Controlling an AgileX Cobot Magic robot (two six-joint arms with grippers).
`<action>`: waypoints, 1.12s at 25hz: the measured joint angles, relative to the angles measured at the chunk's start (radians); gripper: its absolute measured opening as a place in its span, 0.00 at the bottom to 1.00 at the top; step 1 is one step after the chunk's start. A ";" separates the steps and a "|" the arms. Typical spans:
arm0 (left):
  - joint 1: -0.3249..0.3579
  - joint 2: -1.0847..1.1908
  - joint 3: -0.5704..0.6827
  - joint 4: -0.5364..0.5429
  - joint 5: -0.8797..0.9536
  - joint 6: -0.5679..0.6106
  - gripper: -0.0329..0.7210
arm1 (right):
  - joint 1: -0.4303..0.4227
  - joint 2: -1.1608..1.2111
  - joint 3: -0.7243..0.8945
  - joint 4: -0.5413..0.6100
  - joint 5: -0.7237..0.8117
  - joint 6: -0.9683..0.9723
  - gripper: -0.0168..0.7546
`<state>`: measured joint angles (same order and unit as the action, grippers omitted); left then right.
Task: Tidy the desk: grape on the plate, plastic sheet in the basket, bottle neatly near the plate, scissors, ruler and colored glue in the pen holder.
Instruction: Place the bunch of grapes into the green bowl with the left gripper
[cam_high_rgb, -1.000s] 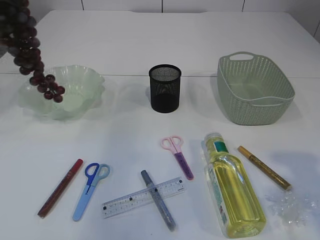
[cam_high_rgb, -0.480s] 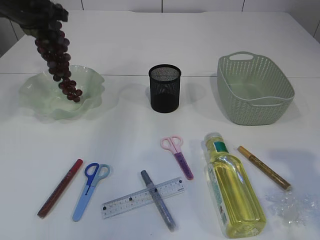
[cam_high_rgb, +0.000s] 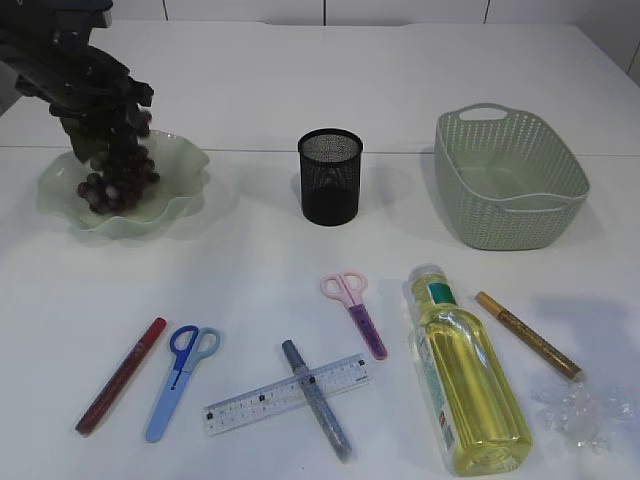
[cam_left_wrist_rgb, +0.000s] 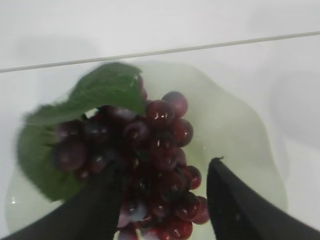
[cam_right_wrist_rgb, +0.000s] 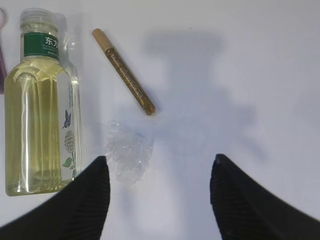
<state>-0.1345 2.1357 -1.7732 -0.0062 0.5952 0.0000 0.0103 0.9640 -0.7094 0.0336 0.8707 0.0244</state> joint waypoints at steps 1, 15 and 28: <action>0.000 0.000 -0.001 0.006 0.013 0.000 0.58 | 0.000 0.000 0.000 0.000 0.000 0.000 0.66; 0.000 -0.082 -0.003 0.000 0.334 0.000 0.75 | 0.000 0.012 0.000 0.069 0.022 -0.002 0.66; 0.000 -0.316 0.232 -0.004 0.468 0.007 0.65 | 0.011 0.014 -0.062 0.083 0.150 -0.009 0.66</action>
<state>-0.1345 1.8199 -1.5409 -0.0103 1.0636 0.0072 0.0215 0.9781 -0.7712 0.1163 1.0208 0.0157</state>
